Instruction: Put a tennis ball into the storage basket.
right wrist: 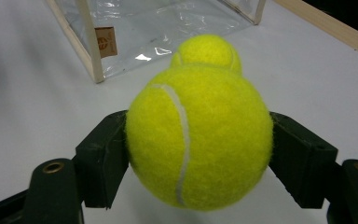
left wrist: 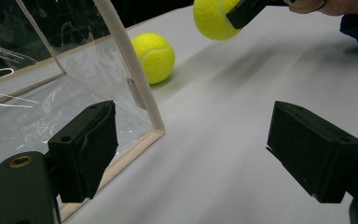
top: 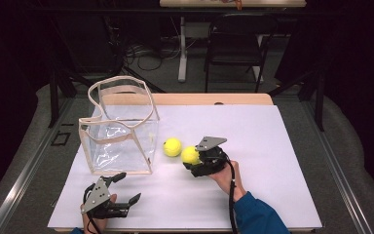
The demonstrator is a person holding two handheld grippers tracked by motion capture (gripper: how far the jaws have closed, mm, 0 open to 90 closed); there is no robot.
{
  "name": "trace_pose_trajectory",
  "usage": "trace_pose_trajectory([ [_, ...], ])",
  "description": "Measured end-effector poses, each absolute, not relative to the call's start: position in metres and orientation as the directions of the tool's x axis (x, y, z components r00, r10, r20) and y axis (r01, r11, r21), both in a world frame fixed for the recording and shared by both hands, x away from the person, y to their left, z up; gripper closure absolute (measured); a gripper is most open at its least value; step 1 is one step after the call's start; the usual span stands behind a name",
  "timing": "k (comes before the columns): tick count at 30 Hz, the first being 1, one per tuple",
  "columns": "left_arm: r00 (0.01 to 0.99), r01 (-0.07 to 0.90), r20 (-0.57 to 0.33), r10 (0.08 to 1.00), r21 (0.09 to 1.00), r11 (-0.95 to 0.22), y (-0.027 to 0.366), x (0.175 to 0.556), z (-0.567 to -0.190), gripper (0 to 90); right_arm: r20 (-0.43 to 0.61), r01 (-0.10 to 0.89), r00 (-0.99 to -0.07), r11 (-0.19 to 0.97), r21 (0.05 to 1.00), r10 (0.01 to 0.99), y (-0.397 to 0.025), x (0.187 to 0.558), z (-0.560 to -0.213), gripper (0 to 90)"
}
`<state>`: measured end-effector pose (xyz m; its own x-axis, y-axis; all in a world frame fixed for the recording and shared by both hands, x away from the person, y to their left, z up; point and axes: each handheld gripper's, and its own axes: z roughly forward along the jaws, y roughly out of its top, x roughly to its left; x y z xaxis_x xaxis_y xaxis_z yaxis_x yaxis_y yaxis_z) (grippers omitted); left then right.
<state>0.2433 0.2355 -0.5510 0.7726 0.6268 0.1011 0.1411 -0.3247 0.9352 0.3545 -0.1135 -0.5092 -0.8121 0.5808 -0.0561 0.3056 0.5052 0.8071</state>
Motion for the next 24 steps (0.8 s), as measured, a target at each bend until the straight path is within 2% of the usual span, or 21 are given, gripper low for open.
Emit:
trace_pose_trajectory([
  [24,0.773,0.143,0.094,0.627,0.938,-0.317,0.236,0.244,-0.552,16.0,-0.063,0.282,-0.806,0.475,0.834,0.589,-0.119,0.351,-0.499,25.6],
])
